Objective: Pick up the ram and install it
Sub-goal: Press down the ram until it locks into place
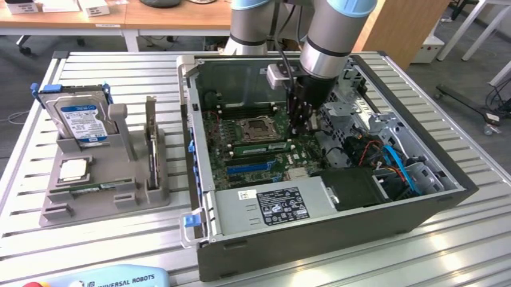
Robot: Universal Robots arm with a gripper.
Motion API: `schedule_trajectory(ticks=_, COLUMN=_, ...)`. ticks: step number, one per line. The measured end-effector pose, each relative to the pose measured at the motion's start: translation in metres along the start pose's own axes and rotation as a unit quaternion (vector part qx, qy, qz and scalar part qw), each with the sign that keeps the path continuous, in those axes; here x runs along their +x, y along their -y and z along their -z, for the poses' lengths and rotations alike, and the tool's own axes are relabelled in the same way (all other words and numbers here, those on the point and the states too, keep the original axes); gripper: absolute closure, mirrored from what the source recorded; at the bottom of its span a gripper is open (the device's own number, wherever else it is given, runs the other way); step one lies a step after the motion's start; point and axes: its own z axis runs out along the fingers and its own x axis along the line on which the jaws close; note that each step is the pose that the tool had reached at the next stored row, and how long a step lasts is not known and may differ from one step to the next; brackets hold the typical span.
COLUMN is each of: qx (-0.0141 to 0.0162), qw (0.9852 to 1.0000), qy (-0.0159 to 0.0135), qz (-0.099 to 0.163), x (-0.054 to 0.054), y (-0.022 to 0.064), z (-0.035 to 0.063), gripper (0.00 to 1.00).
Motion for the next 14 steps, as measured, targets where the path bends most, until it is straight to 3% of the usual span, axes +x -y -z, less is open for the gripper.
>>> schedule_trajectory(ticks=14, qx=0.0002, qw=1.0000, qy=0.0001, qz=0.000, x=-0.0008, y=0.0001, z=-0.0041, gripper=0.90)
